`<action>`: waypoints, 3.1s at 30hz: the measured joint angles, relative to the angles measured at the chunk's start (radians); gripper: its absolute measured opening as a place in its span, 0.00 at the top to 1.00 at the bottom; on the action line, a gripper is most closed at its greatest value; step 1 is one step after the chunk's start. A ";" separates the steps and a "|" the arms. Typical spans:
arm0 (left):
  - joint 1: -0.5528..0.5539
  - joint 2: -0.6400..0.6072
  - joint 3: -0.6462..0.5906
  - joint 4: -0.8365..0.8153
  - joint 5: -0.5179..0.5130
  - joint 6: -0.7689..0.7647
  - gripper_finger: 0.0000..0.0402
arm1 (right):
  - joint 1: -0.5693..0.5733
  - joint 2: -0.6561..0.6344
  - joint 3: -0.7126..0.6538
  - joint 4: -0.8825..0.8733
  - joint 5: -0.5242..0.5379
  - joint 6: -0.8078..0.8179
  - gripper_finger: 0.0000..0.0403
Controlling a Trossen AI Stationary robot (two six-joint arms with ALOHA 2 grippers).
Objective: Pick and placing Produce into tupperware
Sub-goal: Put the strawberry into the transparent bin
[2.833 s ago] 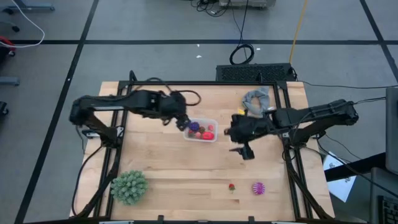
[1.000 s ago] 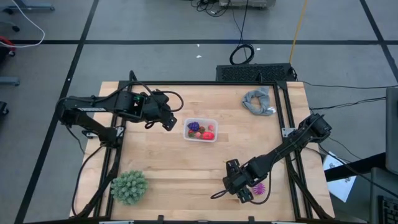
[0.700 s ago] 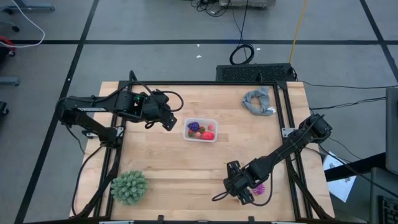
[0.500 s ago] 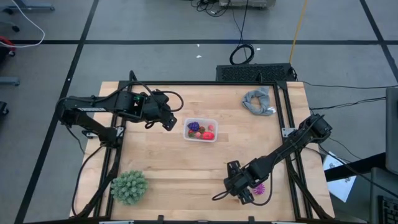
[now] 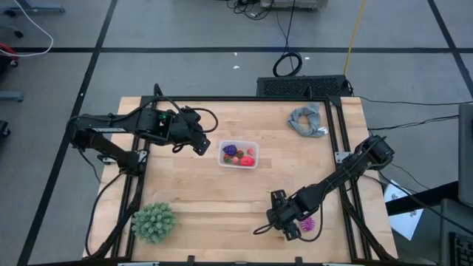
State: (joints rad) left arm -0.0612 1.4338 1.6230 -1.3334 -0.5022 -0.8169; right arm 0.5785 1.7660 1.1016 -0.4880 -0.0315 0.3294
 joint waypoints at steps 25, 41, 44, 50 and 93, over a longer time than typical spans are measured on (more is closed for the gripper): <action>0.000 0.000 0.000 0.001 0.005 0.001 0.23 | -0.006 0.084 -0.001 0.056 -0.018 -0.008 0.31; 0.000 0.000 0.000 0.002 0.005 0.001 0.23 | -0.017 0.056 0.000 0.051 -0.022 -0.005 0.46; 0.000 0.000 0.000 0.002 0.005 0.001 0.23 | -0.023 0.038 -0.001 0.064 -0.041 -0.007 0.48; 0.000 0.000 0.000 0.002 0.005 0.001 0.23 | -0.033 0.026 0.000 0.064 -0.025 -0.011 0.52; 0.000 0.000 0.000 0.002 0.006 -0.004 0.23 | -0.034 0.021 -0.053 0.100 -0.026 0.002 0.55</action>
State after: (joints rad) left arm -0.0613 1.4342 1.6230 -1.3312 -0.4961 -0.8207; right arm 0.5449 1.7874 1.0489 -0.3882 -0.0579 0.3317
